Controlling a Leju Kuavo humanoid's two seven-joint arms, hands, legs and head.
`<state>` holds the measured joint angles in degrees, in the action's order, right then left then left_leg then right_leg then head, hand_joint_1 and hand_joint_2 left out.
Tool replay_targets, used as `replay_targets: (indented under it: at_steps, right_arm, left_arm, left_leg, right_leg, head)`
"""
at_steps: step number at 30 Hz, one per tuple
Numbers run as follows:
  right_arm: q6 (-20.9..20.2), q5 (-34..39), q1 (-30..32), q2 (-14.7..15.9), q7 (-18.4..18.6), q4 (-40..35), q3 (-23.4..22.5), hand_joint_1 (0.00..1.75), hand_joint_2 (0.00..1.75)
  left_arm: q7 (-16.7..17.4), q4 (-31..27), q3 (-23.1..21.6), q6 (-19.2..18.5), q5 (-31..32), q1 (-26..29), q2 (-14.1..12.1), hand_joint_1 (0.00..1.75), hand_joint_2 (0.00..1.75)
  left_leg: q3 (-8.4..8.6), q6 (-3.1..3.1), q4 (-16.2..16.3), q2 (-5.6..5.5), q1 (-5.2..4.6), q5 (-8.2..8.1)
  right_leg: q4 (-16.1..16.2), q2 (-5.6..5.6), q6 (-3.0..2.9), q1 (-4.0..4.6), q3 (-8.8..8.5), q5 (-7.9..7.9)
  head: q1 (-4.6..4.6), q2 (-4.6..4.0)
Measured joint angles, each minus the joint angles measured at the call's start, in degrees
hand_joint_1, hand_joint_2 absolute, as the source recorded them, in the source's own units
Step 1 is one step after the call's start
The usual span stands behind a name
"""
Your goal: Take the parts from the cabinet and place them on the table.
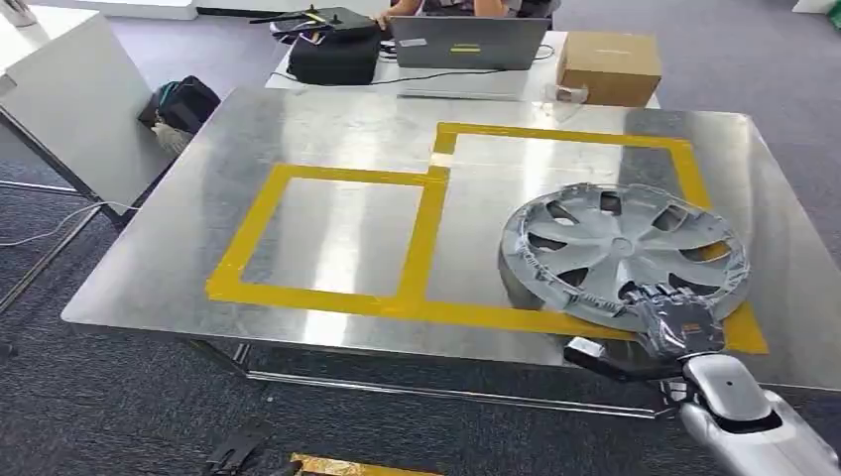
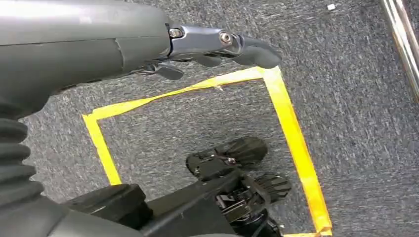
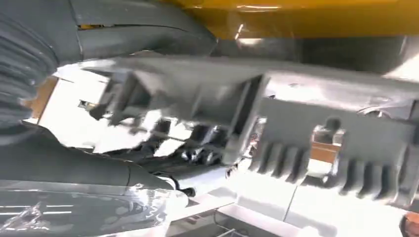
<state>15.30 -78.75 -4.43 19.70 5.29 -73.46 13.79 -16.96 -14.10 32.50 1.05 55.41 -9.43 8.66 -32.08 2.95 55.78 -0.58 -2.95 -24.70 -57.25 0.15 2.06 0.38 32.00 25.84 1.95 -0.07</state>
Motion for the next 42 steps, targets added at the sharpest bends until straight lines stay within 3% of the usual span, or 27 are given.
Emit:
replay_targets:
  at_steps: [22,33,42]
  right_arm:
    - [-0.46,21.94,0.61,-3.65,-7.28,-3.70,-5.03,0.00,1.75]
    - [-11.85,43.77,0.15,-5.51,-8.65,-5.60,-7.35,0.00,1.75]
    - [-19.21,44.24,-2.53,-3.37,-0.50,-4.28,-7.04,0.00,1.75]
  left_arm:
    - [-0.72,0.00,-0.44,0.02,-1.33,0.42,-0.35,0.00,0.00]
    - [-1.27,0.00,-0.44,0.13,-2.21,0.68,-0.61,0.00,0.00]
    - [-1.14,0.00,-0.44,0.17,-2.32,0.74,-0.81,0.00,0.00]
  left_leg:
    - [-0.01,0.00,0.00,0.00,0.00,0.00]
    - [-0.02,0.00,0.00,0.02,0.00,0.00]
    - [0.01,0.04,0.00,0.06,0.01,0.04]
  right_leg:
    - [0.00,0.00,0.00,0.00,0.01,0.00]
    - [0.00,0.05,-0.01,0.00,0.01,0.00]
    - [0.09,0.11,-0.08,0.01,-0.05,-0.10]
  head:
    - [0.00,0.00]
    - [0.00,0.00]
    - [0.00,0.00]
